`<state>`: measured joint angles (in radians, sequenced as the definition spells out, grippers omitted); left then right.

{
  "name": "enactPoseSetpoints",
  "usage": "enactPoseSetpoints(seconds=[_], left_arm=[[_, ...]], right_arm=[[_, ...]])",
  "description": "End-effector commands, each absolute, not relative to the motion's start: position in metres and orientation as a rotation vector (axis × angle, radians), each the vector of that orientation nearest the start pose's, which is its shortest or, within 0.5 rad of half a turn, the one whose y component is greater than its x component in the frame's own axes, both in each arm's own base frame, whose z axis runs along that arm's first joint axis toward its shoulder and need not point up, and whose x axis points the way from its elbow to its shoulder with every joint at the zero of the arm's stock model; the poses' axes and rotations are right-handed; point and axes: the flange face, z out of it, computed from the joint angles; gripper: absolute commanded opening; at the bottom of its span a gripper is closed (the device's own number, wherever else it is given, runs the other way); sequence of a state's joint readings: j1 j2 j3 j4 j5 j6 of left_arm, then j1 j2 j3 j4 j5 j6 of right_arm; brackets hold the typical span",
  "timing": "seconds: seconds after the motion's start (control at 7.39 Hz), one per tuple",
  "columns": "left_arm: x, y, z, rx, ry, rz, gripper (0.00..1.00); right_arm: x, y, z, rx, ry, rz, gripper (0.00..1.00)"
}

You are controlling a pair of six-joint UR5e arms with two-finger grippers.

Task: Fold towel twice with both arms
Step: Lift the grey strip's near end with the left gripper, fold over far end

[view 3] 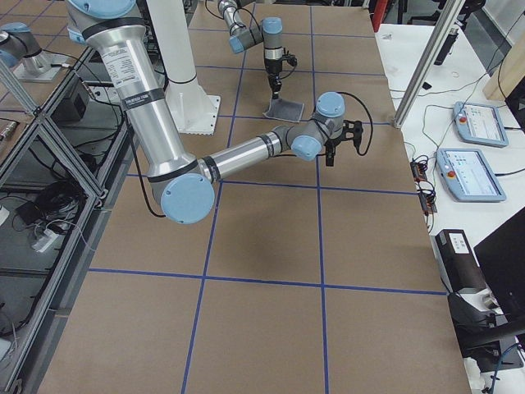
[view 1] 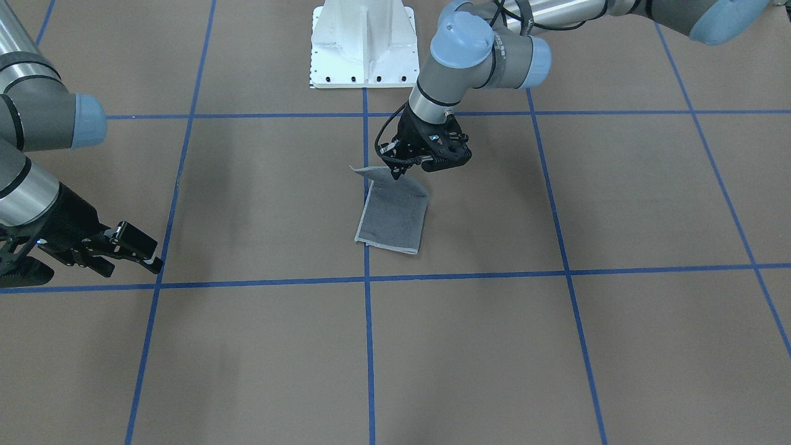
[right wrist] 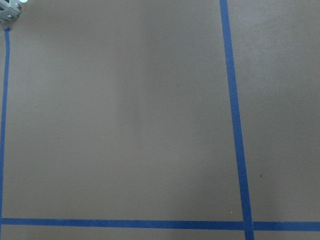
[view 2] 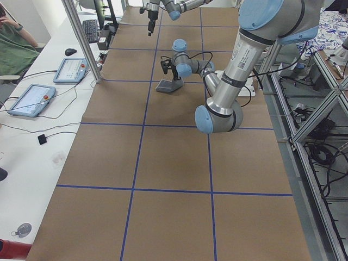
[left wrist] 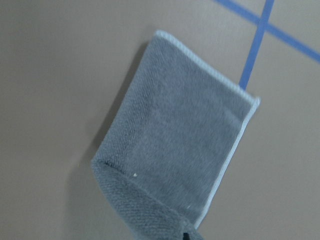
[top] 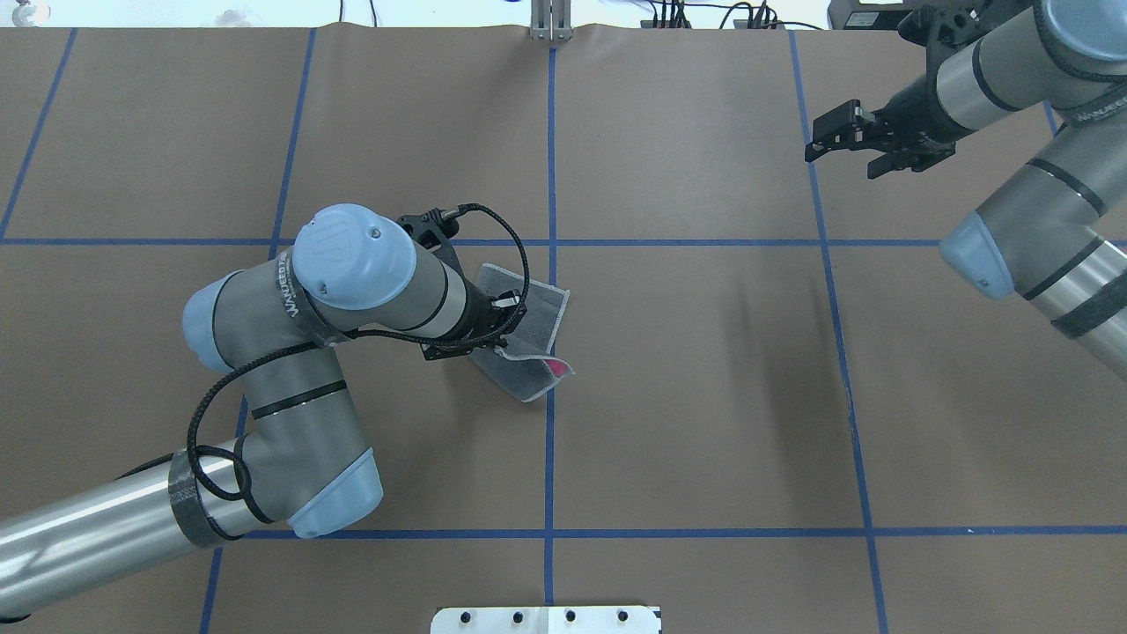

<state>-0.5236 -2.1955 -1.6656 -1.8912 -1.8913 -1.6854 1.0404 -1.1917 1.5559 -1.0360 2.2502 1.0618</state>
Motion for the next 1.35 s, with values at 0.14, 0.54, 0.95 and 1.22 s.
enactPoseSetpoints(seconds=[0.14,0.54,0.95,1.22], left_arm=[[0.541,-0.466,0.237,-0.050,1.097,-0.448,0.00],[0.538,-0.489,0.224,-0.058,1.121,-0.517,0.00],[0.534,-0.501,0.225,-0.057,1.117,-0.537,0.00],[0.537,-0.503,0.223,-0.069,1.127,-0.548,0.00]], right_arm=[[-0.266,-0.594,0.387,0.155,-1.055,0.175,1.00],[-0.268,-0.594,0.383,0.160,-1.060,0.171,1.00],[-0.268,-0.594,0.383,0.161,-1.059,0.171,1.00],[-0.268,-0.594,0.382,0.162,-1.060,0.171,1.00]])
